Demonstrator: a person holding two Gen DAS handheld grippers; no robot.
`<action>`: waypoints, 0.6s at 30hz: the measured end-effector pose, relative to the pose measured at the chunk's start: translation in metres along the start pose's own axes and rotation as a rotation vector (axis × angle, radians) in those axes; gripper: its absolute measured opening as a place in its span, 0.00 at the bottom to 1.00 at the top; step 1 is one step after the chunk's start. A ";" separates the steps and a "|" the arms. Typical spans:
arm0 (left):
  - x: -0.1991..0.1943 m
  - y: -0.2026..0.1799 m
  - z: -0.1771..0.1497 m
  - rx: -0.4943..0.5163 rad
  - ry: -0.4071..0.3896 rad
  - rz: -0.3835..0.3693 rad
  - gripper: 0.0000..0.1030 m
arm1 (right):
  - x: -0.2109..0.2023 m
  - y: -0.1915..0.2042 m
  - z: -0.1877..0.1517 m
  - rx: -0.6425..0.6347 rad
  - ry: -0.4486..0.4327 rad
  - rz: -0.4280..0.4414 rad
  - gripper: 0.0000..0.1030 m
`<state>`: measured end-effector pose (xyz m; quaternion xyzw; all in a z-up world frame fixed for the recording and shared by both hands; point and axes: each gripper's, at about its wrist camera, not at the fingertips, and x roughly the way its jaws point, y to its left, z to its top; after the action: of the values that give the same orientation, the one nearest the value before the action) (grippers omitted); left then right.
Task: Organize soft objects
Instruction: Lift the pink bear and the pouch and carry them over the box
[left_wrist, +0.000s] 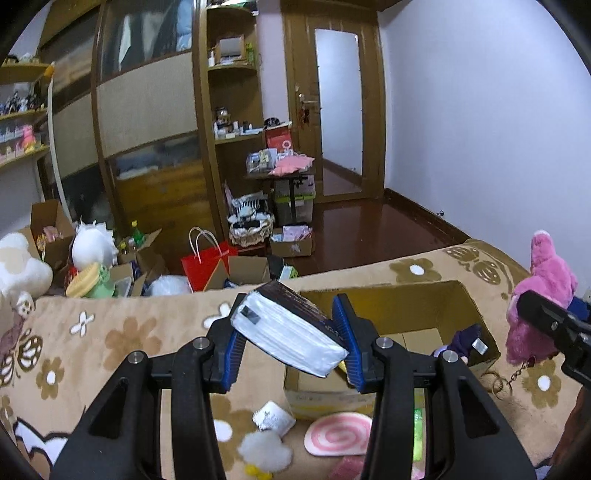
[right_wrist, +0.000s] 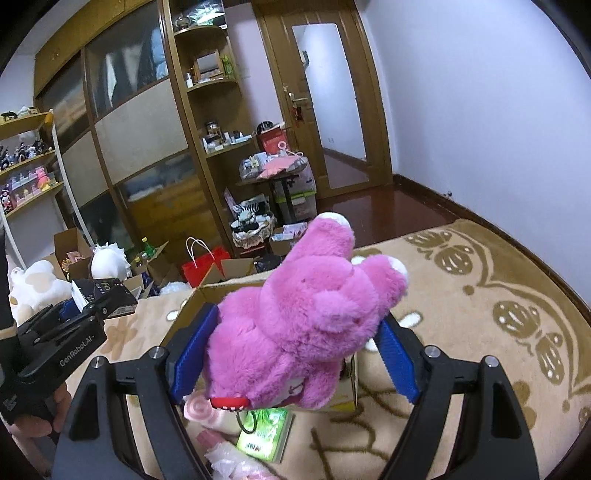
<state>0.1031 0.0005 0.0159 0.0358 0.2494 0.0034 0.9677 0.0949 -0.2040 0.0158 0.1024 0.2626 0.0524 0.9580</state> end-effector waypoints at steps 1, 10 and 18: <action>0.001 -0.002 0.001 0.008 -0.006 -0.002 0.42 | 0.001 0.000 0.001 -0.004 -0.003 0.002 0.84; 0.026 -0.007 0.005 0.023 0.036 -0.021 0.43 | 0.025 0.004 0.004 -0.055 0.004 0.005 0.84; 0.048 -0.011 0.003 0.042 0.075 -0.031 0.43 | 0.047 0.007 -0.004 -0.084 0.041 0.015 0.84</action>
<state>0.1467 -0.0093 -0.0052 0.0520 0.2860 -0.0156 0.9567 0.1333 -0.1896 -0.0093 0.0629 0.2791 0.0725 0.9554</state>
